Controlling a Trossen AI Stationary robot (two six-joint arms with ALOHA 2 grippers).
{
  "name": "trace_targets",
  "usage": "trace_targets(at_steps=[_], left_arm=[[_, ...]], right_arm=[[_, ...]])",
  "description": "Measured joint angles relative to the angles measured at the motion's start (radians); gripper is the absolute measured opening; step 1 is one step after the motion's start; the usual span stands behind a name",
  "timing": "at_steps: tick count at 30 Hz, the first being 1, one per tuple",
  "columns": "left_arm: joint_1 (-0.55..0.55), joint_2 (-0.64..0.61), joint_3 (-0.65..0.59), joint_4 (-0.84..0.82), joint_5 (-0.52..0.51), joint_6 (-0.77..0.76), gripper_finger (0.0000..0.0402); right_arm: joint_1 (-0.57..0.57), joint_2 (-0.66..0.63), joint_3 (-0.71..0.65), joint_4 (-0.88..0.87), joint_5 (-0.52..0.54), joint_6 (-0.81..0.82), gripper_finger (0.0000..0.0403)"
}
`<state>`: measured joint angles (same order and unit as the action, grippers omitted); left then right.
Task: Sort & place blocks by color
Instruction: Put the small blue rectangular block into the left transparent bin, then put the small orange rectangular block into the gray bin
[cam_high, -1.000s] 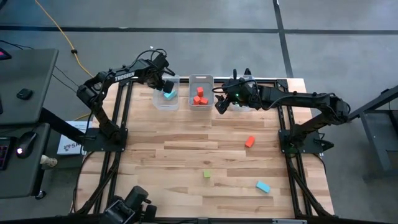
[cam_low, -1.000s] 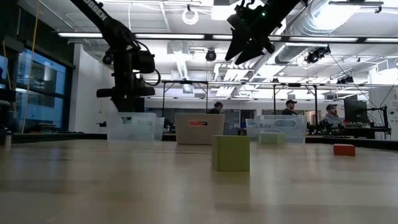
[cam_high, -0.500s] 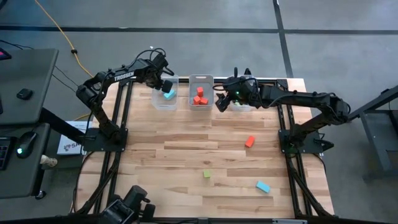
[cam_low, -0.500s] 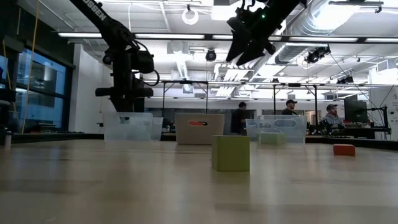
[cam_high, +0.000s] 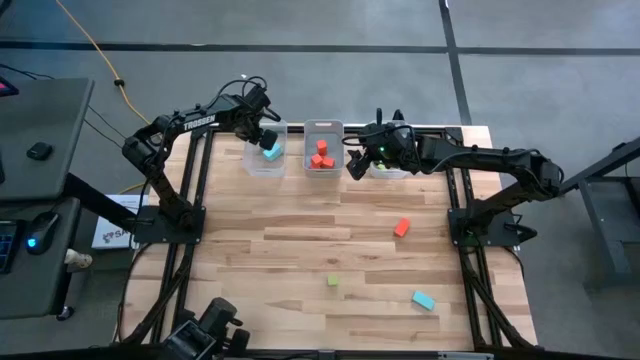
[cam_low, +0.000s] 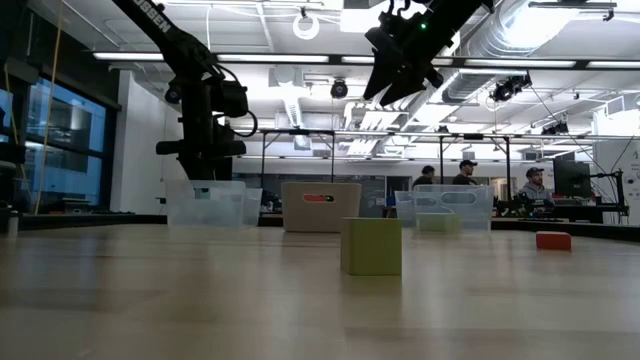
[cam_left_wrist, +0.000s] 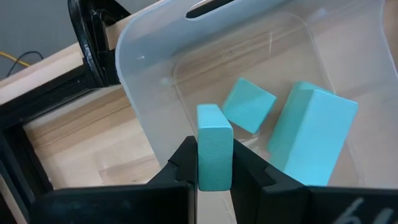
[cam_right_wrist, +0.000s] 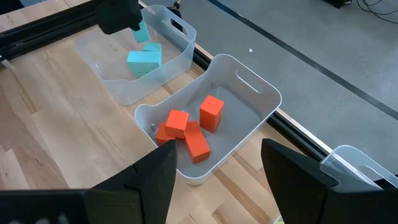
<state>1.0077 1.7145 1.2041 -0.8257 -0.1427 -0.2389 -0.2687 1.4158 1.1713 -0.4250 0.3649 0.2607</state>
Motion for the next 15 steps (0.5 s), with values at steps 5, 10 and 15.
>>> trace_targets(at_steps=[5, 10, 15], left_arm=[[0.000, 0.000, 0.000, 0.006, 0.000, 0.015, 0.0037], [0.000, 0.000, 0.000, 0.010, 0.001, 0.023, 0.0074], [0.000, 0.000, 0.001, 0.010, 0.004, 0.024, 0.0113]], right_arm=[[0.000, 0.000, 0.000, 0.000, 0.000, 0.000, 0.0225], [0.000, 0.000, 0.000, 0.000, 0.000, 0.000, 0.0225], [0.000, 0.000, 0.000, 0.000, -0.001, 0.000, 0.0225]])
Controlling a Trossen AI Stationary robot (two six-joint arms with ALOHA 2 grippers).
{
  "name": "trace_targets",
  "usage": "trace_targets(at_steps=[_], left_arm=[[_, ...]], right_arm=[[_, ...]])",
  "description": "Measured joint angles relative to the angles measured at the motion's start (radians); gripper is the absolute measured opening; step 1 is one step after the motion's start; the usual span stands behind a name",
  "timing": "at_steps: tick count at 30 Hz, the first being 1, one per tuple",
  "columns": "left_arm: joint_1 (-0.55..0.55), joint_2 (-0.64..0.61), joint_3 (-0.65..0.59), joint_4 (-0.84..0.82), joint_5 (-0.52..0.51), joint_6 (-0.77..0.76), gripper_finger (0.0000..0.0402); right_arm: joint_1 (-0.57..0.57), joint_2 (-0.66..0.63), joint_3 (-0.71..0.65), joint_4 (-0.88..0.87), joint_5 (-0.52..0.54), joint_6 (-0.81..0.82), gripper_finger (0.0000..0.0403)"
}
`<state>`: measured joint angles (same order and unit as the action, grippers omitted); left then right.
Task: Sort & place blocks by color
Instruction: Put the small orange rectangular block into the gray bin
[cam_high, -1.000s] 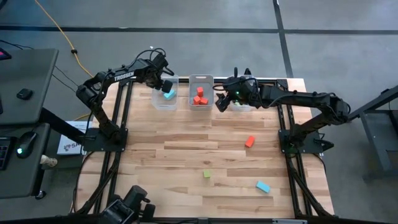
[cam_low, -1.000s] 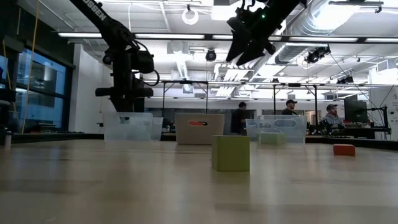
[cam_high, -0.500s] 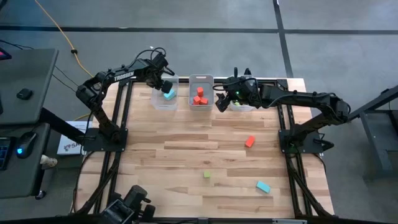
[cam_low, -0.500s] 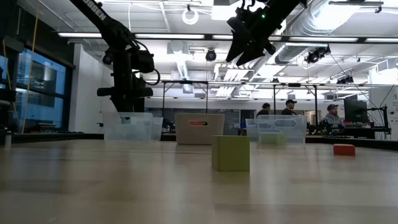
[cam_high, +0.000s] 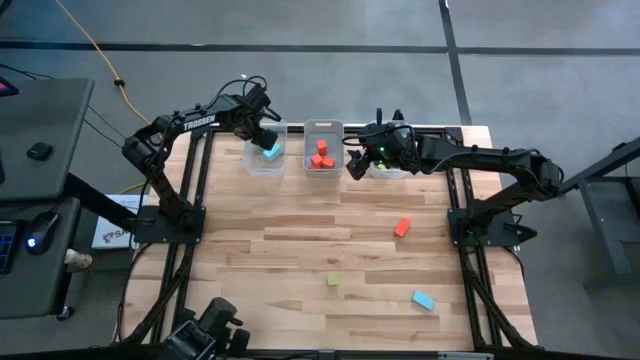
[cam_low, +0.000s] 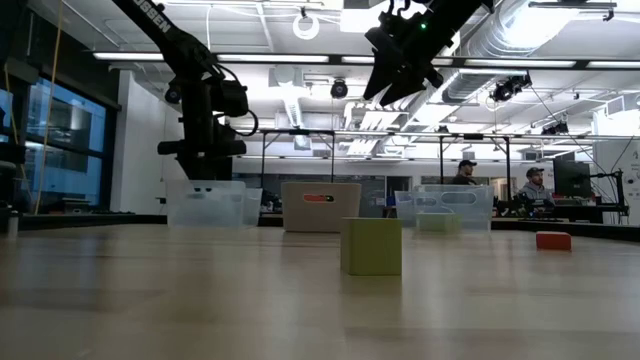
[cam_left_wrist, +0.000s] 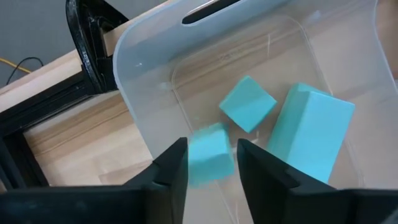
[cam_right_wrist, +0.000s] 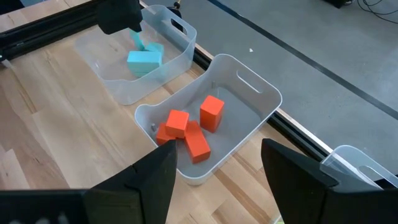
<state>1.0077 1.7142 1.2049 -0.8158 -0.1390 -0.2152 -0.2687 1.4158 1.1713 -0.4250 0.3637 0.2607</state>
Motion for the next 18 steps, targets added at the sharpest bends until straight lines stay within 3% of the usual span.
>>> trace_targets(at_steps=[8, 13, 18], left_arm=[[0.000, -0.002, 0.000, 0.004, 0.011, 0.016, 0.0121], [0.000, -0.049, 0.000, 0.004, 0.024, 0.036, 0.0118], [0.000, -0.145, 0.001, 0.006, 0.024, 0.036, 0.0118]], right_arm=[[0.000, 0.000, 0.000, -0.004, -0.019, 0.000, 0.0225], [0.000, 0.000, 0.001, -0.027, -0.119, 0.063, 0.0225], [0.000, 0.000, 0.001, -0.138, -0.245, 0.232, 0.0225]])
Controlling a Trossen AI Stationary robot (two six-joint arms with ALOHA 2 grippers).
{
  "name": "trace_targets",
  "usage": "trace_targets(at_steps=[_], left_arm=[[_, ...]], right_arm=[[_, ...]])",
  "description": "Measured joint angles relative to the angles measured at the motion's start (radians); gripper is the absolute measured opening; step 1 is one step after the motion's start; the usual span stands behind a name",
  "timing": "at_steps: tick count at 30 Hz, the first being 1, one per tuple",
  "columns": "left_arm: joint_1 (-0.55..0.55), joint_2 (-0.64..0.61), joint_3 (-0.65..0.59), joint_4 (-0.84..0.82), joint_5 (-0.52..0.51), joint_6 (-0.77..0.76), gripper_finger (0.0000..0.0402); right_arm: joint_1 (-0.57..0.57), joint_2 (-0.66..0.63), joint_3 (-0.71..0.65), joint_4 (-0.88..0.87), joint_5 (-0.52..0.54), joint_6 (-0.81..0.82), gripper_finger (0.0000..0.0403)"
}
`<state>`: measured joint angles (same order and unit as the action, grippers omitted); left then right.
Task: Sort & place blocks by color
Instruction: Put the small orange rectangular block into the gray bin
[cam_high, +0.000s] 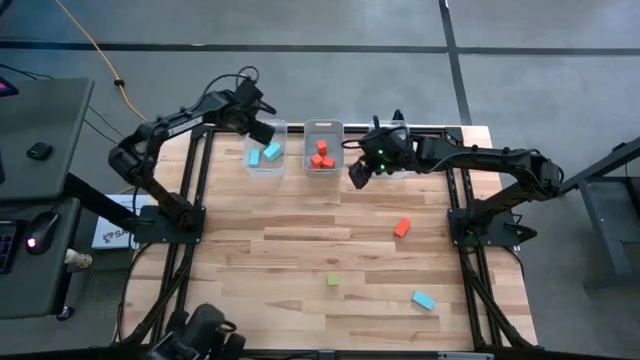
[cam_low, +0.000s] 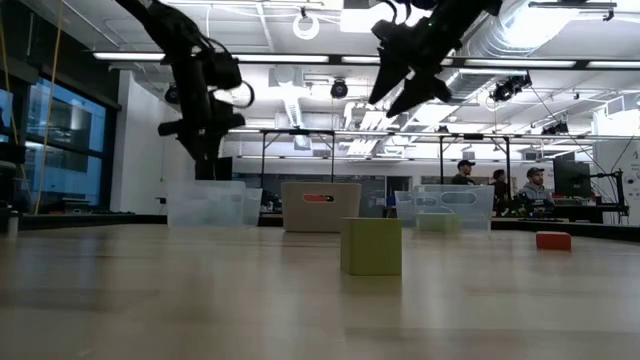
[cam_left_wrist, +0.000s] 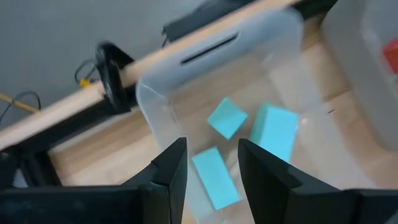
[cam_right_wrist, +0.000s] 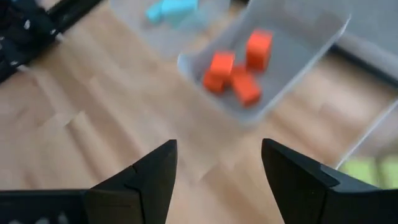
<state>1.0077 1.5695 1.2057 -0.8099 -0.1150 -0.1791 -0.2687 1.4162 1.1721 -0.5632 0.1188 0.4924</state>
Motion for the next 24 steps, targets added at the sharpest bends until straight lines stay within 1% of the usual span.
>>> trace_targets(at_steps=[3, 6, 9, 12, 15, 18, 24], left_arm=[[0.000, -0.061, 0.000, 0.012, 0.002, 0.000, 0.0118], [-0.005, -0.115, 0.001, 0.047, 0.007, 0.000, 0.0118], [-0.010, -0.161, 0.001, 0.099, 0.039, 0.011, 0.0118], [-0.014, -0.197, 0.001, 0.159, 0.099, 0.067, 0.0117], [-0.021, -0.221, 0.001, 0.211, 0.155, 0.121, 0.0117], [-0.022, -0.241, 0.001, 0.228, 0.207, 0.164, 0.0117], [-0.022, -0.246, 0.001, 0.231, 0.220, 0.183, 0.0117]], right_arm=[[0.002, 0.000, 0.000, -0.070, -0.076, 0.120, 0.0225], [0.010, 0.000, 0.000, -0.149, -0.121, 0.245, 0.0225], [0.025, 0.000, 0.000, -0.229, -0.122, 0.390, 0.0225], [0.044, 0.000, -0.014, -0.282, -0.124, 0.534, 0.0225], [0.069, 0.000, -0.033, -0.316, -0.133, 0.653, 0.0225], [0.102, 0.001, -0.043, -0.349, -0.137, 0.755, 0.0225], [0.164, 0.001, -0.043, -0.401, -0.051, 0.893, 0.0225]])
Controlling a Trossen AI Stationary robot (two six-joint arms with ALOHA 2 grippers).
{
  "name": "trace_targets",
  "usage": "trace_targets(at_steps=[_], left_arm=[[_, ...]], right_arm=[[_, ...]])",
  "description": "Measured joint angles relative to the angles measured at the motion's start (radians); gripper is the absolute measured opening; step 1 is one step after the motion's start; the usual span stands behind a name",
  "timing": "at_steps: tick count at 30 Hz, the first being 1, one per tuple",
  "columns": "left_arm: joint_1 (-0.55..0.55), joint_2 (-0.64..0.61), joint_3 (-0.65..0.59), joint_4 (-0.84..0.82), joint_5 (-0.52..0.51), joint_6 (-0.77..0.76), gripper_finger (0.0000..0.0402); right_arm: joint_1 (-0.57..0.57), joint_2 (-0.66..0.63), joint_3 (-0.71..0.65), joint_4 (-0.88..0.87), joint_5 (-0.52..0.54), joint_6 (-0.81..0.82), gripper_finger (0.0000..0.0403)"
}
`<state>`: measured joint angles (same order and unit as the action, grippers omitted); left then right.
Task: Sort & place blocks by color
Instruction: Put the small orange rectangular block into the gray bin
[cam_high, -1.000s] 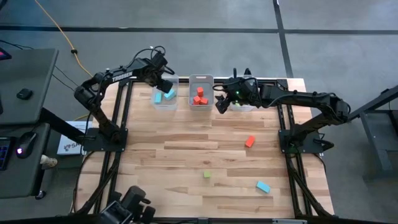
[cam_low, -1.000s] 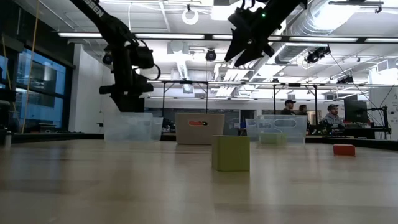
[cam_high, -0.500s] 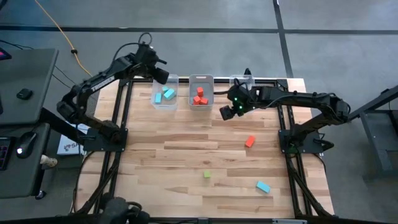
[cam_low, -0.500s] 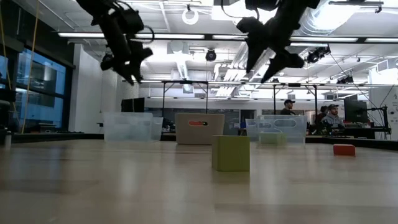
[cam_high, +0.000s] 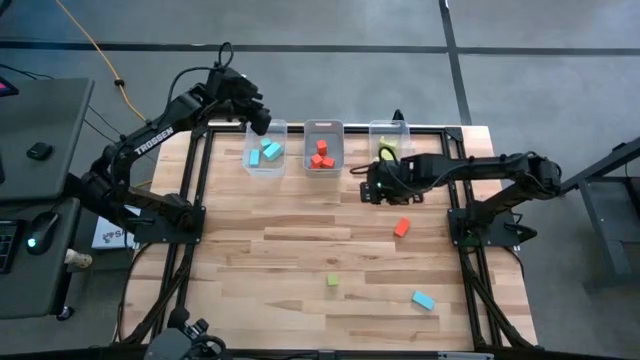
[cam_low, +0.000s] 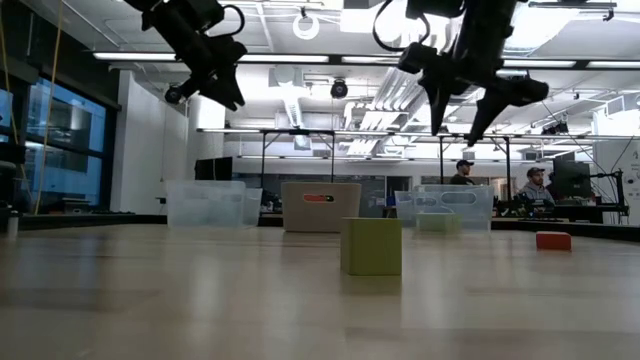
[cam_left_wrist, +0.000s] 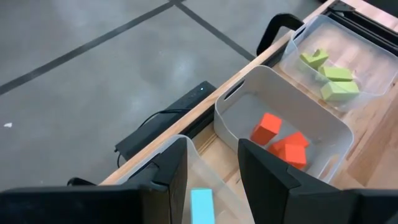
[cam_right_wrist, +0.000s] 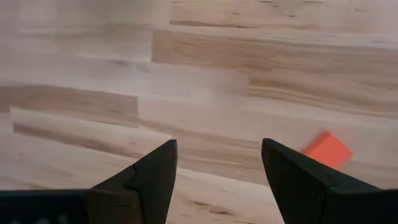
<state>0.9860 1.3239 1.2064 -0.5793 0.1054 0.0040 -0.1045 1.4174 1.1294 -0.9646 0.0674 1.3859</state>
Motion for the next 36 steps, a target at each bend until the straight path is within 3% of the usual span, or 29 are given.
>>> trace_targets(at_steps=[8, 23, 36], left_arm=[[-0.016, 0.000, 0.000, 0.000, 0.008, 0.000, 0.0117], [-0.026, 0.001, 0.000, -0.001, 0.010, 0.000, 0.0117], [-0.082, 0.002, 0.000, -0.008, 0.041, -0.019, 0.0117]], right_arm=[[0.089, 0.000, 0.000, -0.116, 0.044, 0.166, 0.0225], [0.338, -0.001, -0.001, -0.145, -0.121, -0.018, 0.0225], [0.621, -0.002, -0.001, -0.114, -0.149, -0.025, 0.0225]])
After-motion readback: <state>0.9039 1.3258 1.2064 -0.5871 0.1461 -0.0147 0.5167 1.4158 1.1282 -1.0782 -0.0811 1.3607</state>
